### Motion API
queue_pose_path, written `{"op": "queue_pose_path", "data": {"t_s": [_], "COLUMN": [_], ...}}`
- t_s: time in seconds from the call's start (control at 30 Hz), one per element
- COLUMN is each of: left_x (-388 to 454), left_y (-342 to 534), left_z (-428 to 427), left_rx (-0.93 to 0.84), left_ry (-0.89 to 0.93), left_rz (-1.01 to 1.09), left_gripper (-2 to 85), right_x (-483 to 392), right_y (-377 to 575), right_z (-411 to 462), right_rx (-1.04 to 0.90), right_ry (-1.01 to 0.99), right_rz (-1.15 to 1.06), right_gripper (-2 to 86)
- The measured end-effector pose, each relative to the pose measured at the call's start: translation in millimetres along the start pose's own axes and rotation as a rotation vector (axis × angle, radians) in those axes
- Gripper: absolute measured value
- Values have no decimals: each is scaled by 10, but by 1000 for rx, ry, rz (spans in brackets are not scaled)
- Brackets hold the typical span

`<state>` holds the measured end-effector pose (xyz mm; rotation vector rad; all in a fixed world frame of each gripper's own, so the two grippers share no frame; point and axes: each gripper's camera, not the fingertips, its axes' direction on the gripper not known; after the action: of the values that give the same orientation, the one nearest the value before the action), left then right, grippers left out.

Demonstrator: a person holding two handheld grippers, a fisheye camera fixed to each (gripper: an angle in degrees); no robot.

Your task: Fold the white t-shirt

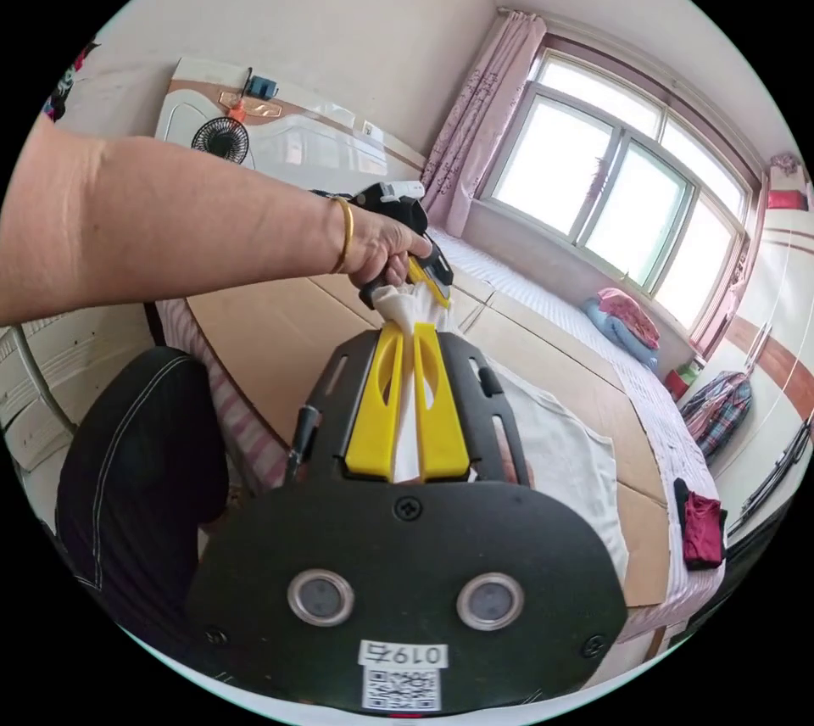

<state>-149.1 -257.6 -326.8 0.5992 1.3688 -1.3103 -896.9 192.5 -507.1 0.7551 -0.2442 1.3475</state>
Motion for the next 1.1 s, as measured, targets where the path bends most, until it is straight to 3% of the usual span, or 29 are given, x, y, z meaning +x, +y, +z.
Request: {"op": "queue_pose_path", "data": {"t_s": [0.23, 0.6, 1.1], "left_x": [1246, 3201, 3804], "left_y": [-198, -365, -345], "left_z": [605, 2485, 4022], "left_rx": [-8, -116, -225], "left_ry": [-35, -146, -234], "left_rz": [92, 194, 174], "left_gripper": [49, 45, 40], "right_x": [1298, 3680, 5856], "right_y": [-792, -1279, -2227], "right_z": [-1486, -3405, -5418], "right_rx": [49, 13, 4], "right_ry": [0, -62, -117], "right_rz": [211, 601, 1093], "right_gripper": [-7, 0, 3]}}
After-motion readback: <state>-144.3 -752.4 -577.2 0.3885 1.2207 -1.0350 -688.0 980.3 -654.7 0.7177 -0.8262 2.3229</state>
